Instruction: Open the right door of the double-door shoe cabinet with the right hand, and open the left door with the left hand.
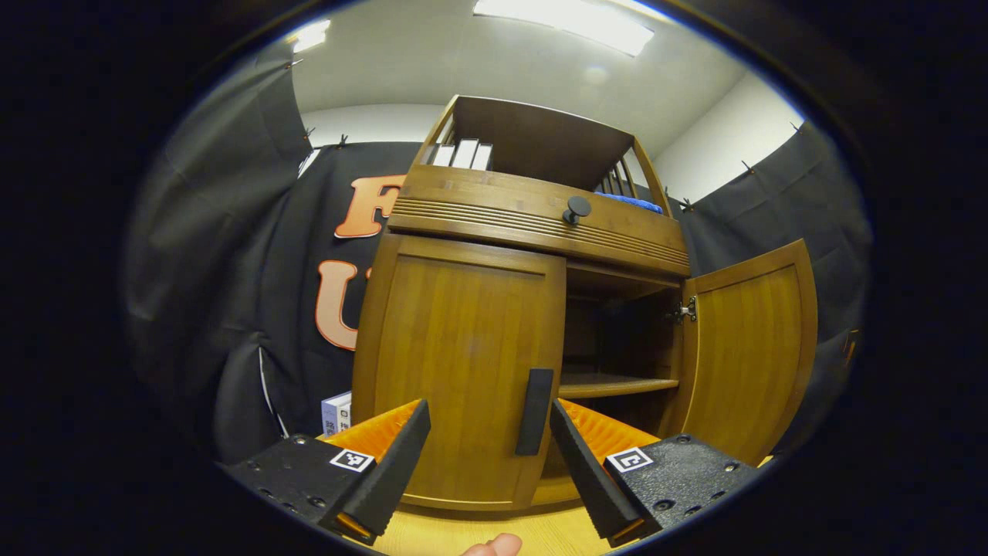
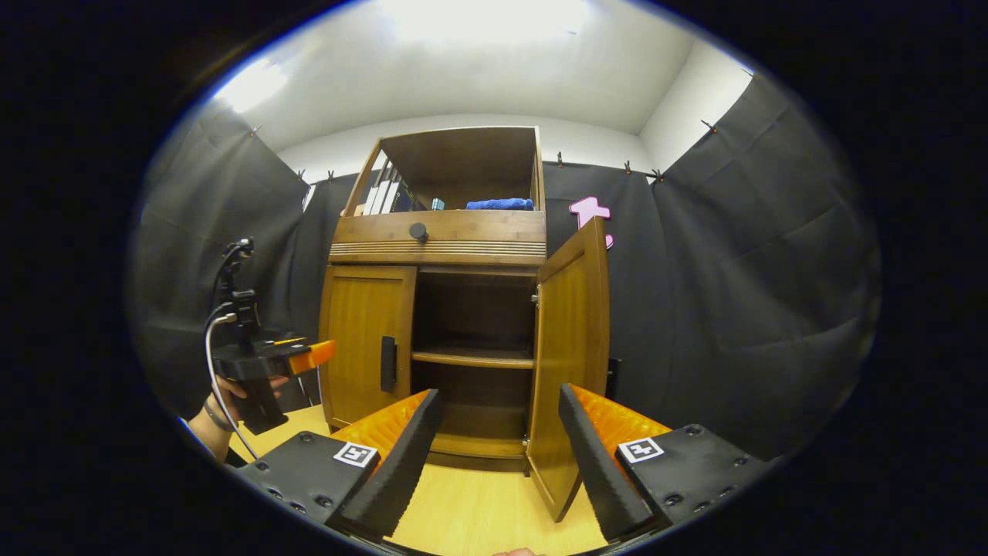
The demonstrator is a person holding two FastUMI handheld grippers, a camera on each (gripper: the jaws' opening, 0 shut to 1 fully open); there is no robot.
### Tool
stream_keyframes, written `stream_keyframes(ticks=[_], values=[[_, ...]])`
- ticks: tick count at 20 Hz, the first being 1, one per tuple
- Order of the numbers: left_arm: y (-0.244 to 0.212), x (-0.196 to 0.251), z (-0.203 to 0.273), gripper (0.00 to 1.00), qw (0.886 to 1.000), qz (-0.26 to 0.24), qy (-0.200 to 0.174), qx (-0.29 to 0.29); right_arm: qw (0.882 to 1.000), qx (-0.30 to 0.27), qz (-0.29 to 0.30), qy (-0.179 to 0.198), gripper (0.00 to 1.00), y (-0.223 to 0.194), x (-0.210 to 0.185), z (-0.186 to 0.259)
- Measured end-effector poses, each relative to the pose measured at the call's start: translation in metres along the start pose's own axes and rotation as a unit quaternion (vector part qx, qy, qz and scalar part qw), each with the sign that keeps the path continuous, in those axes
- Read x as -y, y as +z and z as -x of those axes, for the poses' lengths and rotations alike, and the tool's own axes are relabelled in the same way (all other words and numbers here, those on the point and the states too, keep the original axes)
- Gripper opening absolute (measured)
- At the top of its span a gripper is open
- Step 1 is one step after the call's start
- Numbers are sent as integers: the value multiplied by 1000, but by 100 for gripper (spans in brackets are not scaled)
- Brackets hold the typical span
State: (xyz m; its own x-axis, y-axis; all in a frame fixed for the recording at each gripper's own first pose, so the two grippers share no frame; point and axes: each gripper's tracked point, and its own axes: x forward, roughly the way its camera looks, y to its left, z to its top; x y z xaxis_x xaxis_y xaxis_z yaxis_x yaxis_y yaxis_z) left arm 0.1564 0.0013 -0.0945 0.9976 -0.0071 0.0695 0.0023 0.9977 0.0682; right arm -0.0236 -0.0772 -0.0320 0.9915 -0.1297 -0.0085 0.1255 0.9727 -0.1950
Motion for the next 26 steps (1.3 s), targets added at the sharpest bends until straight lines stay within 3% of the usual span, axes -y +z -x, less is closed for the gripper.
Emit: stream_keyframes(ticks=[5, 9, 10, 11, 13, 14, 17, 19, 20, 22, 26], values=[[-15, 29, -59, 94, 999, -18, -28, -4, 1000, -4, 3, -1, 94, -4, -1, 16], [-52, 43, -102, 92, 998, -30, -29, -43, 1000, 6, 9, 0, 94, 2, -3, 27], [-62, 41, -112, 95, 998, -26, -28, -54, 1000, 10, 10, -2, 94, 3, -2, 28], [-72, 34, -122, 92, 998, -25, -19, -61, 1000, 9, 9, -3, 97, 2, -1, 28], [-82, 30, -138, 92, 997, -28, -8, -67, 1000, 0, 6, -4, 94, -5, -1, 28], [-88, 31, -145, 92, 997, -28, -5, -70, 1000, -5, 5, -5, 100, -7, 0, 29], [-88, 28, -149, 90, 997, -29, 5, -68, 1000, -11, 5, -10, 96, -11, 4, 28], [-86, 26, -156, 80, 997, -31, 3, -64, 1000, -11, 7, -13, 94, -11, 4, 25], [-84, 35, -154, 75, 998, -23, -20, -63, 1000, -12, 8, -11, 94, -13, 2, 24], [-89, 48, -157, 29, 997, -21, -34, -66, 1000, -16, 8, -7, 94, -16, -2, 22], [-85, 44, -144, 26, 996, -23, -30, -85, 1000, -21, 11, -10, 94, -21, -3, 23]])
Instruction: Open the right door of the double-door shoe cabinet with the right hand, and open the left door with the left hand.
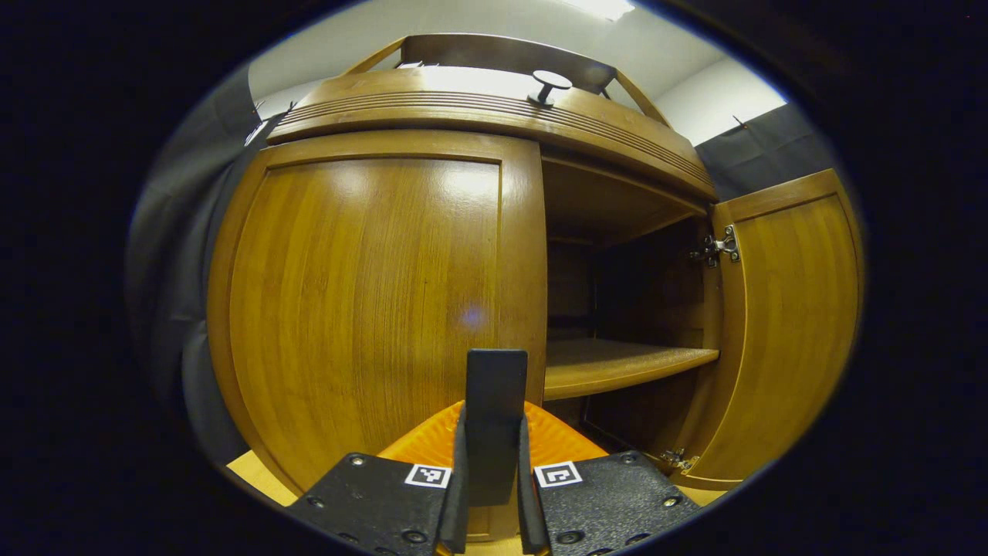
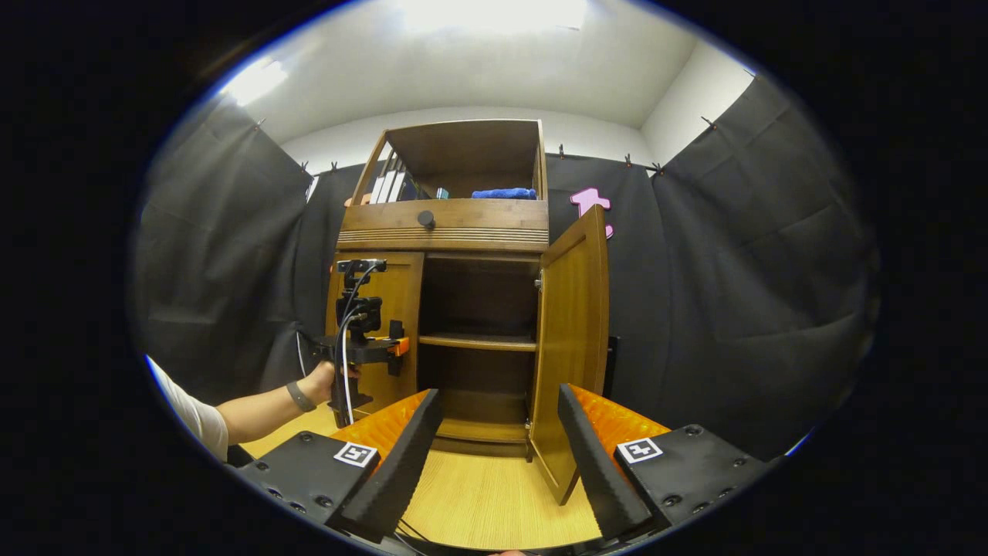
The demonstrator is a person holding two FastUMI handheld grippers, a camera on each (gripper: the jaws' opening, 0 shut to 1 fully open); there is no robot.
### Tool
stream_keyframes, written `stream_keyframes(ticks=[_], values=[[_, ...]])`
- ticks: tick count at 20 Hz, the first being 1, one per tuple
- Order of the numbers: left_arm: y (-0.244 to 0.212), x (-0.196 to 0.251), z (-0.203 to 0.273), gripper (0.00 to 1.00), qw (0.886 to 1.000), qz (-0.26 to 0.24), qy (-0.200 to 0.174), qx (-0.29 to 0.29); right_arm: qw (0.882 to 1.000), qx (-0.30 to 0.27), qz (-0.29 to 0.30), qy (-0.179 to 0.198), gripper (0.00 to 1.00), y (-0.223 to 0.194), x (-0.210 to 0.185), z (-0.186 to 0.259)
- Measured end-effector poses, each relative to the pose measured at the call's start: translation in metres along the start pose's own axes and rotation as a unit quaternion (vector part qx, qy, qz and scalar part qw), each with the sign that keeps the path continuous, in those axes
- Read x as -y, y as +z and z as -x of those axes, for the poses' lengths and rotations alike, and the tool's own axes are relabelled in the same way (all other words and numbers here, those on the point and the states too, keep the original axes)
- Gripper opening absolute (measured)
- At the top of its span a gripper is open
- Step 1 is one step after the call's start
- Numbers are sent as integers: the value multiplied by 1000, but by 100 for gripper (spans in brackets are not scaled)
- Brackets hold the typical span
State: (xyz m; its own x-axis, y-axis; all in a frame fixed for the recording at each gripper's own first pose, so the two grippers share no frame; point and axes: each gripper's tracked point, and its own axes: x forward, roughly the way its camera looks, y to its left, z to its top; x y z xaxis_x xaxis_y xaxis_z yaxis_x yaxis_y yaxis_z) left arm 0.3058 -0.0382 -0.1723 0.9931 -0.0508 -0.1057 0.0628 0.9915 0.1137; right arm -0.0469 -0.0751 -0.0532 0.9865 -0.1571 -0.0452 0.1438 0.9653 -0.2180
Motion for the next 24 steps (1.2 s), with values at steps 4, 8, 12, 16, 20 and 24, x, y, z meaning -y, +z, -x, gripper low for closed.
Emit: stream_keyframes(ticks=[4, 8, 12, 16, 20, 24], values=[[5, -1, 40, 26, 1000, 1, -11, -4, 1000, -1, 2, -3, 94, -4, 4, 2], [14, -11, 87, 25, 1000, -2, -20, 5, 1000, -6, -5, -10, 94, -8, 11, 0], [22, -28, 133, 25, 999, -5, -32, 17, 1000, -7, -10, -11, 94, -10, 11, -3], [29, -54, 170, 25, 999, -17, -22, 23, 1000, -3, -15, -6, 98, -8, 5, -6], [33, -87, 204, 23, 999, -12, 15, 33, 1000, -1, -21, 2, 98, -9, -3, -5], [41, -122, 233, 19, 997, -29, 53, 44, 1000, 1, -19, 5, 94, -6, -9, -5]])
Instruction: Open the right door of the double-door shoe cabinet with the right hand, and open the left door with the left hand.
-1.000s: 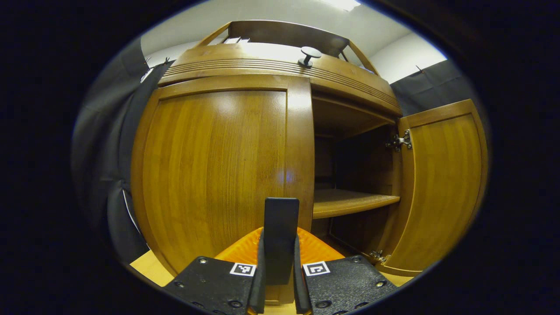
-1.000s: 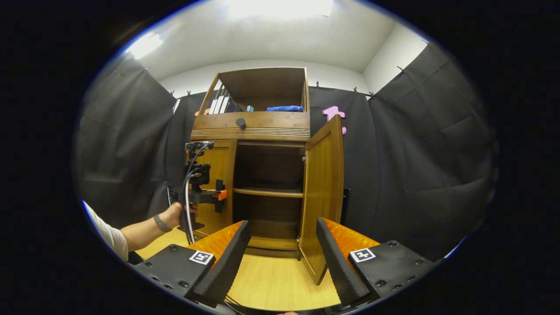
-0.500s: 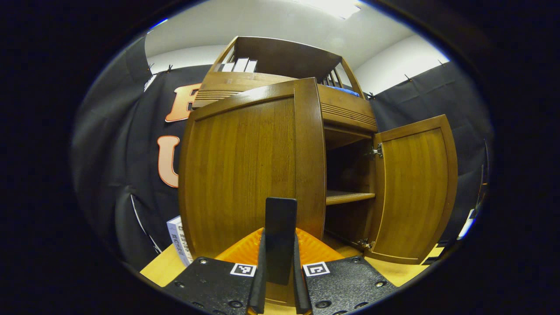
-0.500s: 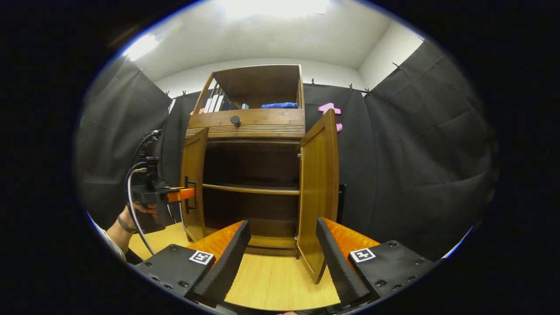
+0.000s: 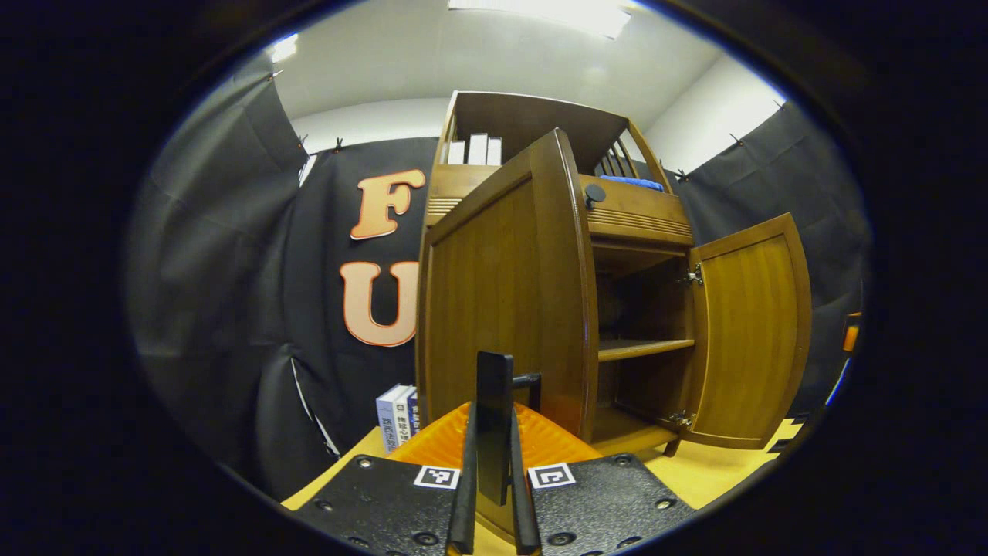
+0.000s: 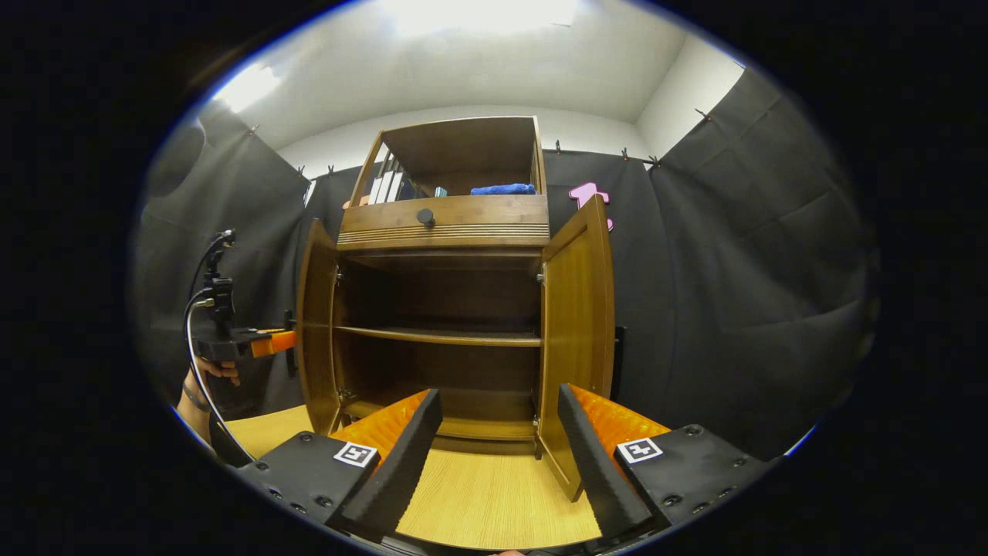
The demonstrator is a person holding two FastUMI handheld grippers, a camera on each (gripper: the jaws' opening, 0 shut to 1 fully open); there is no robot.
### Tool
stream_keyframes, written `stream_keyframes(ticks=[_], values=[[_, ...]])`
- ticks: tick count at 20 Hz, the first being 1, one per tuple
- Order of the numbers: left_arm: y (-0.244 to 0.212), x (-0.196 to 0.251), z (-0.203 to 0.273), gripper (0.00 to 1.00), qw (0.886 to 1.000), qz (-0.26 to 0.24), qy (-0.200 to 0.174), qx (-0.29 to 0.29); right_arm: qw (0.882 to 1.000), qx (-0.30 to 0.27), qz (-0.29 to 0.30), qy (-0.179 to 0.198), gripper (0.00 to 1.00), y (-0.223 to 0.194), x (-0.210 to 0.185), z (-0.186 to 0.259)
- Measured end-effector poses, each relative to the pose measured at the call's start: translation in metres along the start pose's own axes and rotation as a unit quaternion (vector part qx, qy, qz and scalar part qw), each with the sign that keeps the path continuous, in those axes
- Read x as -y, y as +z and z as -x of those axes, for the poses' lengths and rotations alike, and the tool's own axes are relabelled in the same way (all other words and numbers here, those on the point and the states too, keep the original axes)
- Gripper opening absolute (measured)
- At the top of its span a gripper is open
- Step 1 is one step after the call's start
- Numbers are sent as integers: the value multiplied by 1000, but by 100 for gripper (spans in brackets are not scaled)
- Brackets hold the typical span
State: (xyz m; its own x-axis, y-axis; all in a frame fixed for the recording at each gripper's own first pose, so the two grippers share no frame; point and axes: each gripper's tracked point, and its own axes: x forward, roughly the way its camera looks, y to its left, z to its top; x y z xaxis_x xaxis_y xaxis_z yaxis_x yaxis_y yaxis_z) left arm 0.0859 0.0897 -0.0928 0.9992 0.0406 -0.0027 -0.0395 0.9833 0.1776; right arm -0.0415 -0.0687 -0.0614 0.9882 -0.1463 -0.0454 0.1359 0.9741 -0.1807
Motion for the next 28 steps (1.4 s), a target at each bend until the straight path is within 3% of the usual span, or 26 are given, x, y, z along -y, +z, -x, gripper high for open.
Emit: stream_keyframes(ticks=[5, 7, 8, 10, 15, 20, 21, 23, 24, 25, 26, 28], values=[[13, -60, 18, 9, 998, -33, 51, 16, 1000, 6, -5, 7, 98, 4, -13, 0], [13, -81, 21, 15, 996, -53, 65, 19, 1000, 9, -1, 6, 94, 5, -16, 1], [13, -82, 26, 0, 997, -46, 54, 20, 1000, 8, 0, 6, 94, 6, -18, -1], [14, -82, 25, 12, 998, -41, 31, 25, 1000, 7, 3, 3, 94, 6, -21, 0], [17, -97, 42, 12, 999, -34, 12, 37, 1000, 3, 9, 0, 94, 6, -29, 1], [38, -120, 89, 8, 995, -49, 63, 52, 1000, 7, 10, 10, 94, 9, -36, -3], [36, -116, 96, 12, 996, -43, 67, 47, 1000, 7, 10, 12, 94, 9, -36, -5], [40, -101, 107, 3, 997, -20, 66, 43, 1000, 7, 4, 18, 94, 10, -36, -10], [44, -88, 109, 7, 998, -1, 54, 45, 1000, 7, 1, 24, 94, 12, -37, -13], [48, -72, 111, 1, 998, 17, 42, 45, 999, 10, -3, 31, 94, 16, -38, -18], [53, -58, 111, 2, 998, 30, 29, 46, 999, 13, -4, 35, 98, 21, -38, -23], [68, -34, 106, 15, 998, 39, 12, 56, 999, 19, -2, 37, 94, 28, -33, -33]])
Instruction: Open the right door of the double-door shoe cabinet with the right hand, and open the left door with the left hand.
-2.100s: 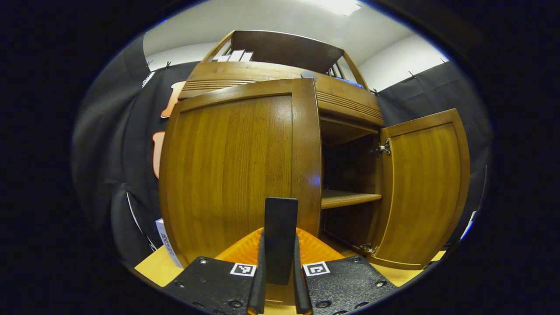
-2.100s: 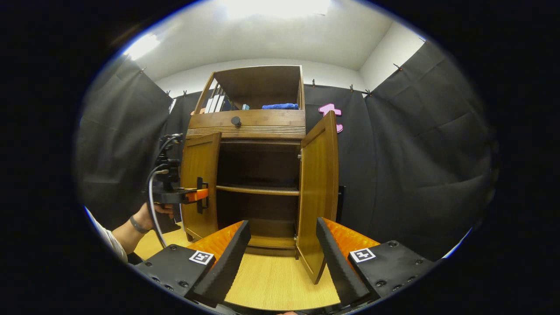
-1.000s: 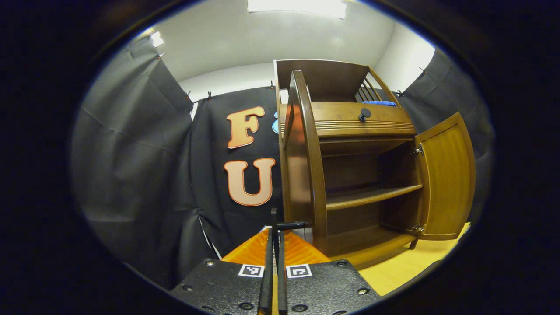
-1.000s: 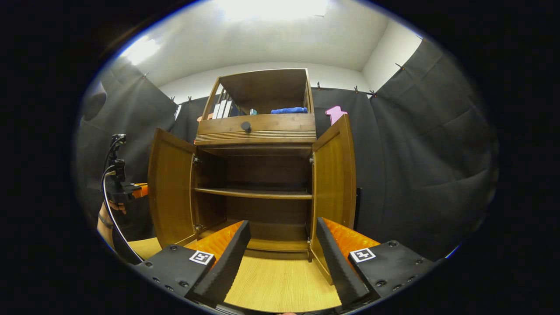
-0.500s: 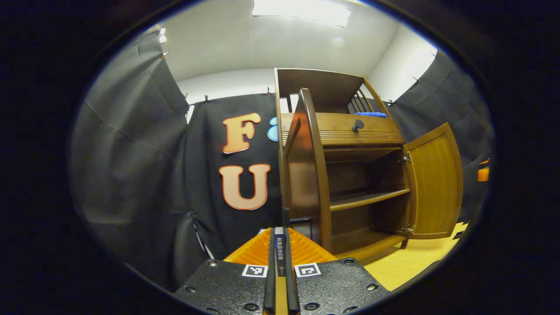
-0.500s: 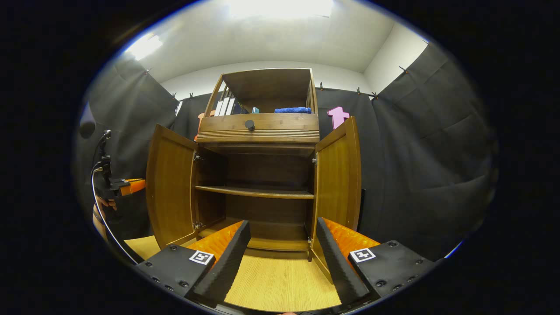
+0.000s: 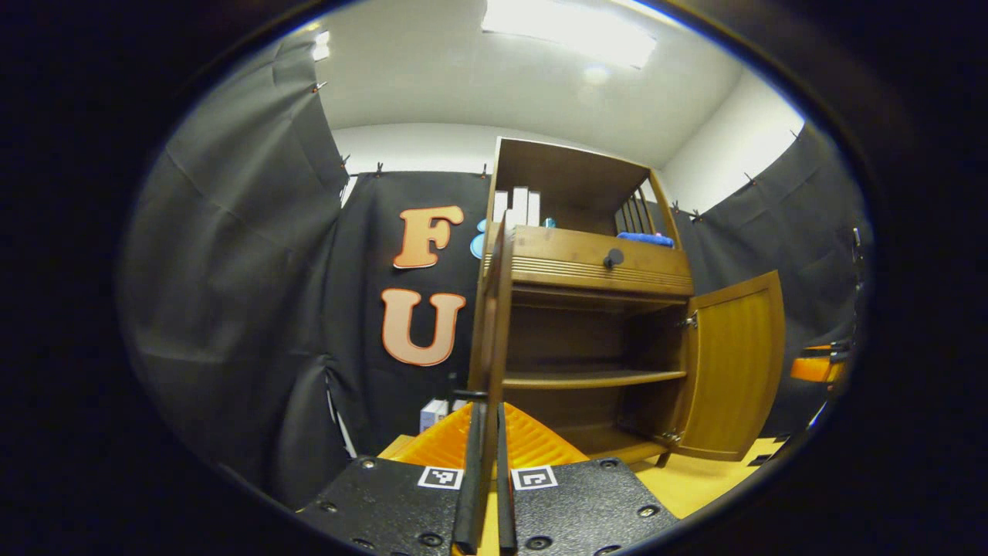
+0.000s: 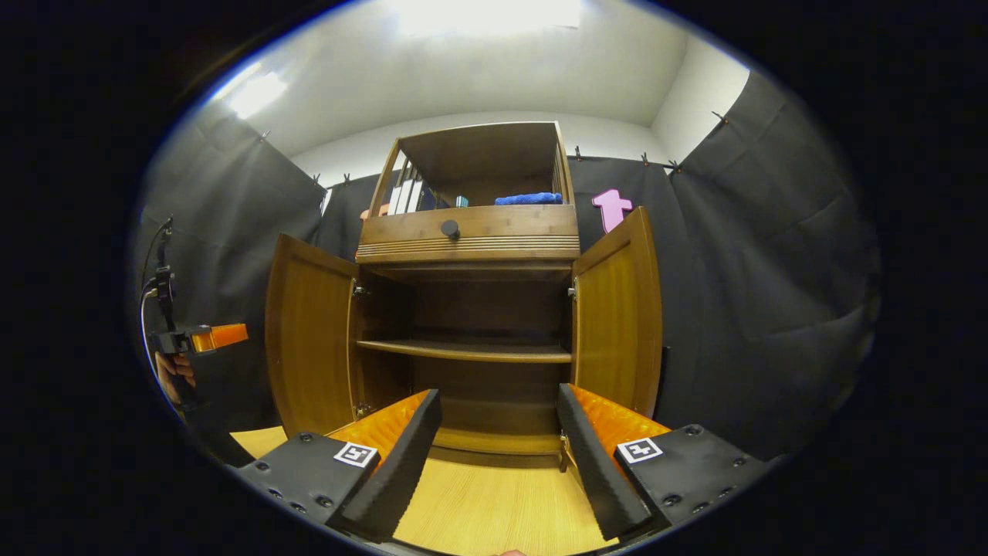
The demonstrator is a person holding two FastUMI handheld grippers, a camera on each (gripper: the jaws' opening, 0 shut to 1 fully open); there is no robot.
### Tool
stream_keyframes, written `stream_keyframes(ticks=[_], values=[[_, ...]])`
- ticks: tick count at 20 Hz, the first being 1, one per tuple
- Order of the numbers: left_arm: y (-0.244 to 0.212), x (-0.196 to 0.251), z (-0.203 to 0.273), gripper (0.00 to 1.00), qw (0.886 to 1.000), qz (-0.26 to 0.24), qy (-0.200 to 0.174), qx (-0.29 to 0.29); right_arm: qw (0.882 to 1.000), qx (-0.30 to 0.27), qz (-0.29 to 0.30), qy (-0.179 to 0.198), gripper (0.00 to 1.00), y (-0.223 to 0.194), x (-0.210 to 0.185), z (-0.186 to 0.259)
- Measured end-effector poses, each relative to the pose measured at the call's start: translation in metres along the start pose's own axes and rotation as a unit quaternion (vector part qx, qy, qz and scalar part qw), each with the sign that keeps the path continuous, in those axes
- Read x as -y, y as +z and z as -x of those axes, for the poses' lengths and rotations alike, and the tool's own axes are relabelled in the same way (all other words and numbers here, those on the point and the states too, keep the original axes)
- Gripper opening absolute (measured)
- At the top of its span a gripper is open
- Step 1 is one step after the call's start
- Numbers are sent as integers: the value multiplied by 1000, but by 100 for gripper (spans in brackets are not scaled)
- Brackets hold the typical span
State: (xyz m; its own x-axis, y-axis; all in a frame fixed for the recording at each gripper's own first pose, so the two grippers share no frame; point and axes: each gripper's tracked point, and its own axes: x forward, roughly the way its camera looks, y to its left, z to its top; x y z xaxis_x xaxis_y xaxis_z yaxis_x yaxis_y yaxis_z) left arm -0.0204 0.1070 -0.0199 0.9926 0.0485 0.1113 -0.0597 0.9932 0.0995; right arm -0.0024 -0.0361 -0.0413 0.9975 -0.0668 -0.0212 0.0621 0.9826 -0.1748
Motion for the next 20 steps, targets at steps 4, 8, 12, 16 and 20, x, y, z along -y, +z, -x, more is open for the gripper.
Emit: stream_keyframes(ticks=[4, 8, 12, 16, 20], values=[[7, 50, -18, 20, 999, 13, -29, -8, 1000, 5, 3, 8, 94, 5, 6, -11], [21, 75, -31, 57, 1000, 0, -28, 15, 1000, 8, 8, 26, 94, 10, 6, -20], [23, 95, -40, 98, 999, 3, -33, 24, 999, 2, 3, 43, 94, 6, -3, -19], [11, 104, -51, 96, 999, 16, -45, 4, 998, 0, -10, 57, 94, 4, -13, -18], [4, 100, -56, 94, 999, 21, -42, -6, 998, 9, -13, 59, 94, 10, -21, -16]])
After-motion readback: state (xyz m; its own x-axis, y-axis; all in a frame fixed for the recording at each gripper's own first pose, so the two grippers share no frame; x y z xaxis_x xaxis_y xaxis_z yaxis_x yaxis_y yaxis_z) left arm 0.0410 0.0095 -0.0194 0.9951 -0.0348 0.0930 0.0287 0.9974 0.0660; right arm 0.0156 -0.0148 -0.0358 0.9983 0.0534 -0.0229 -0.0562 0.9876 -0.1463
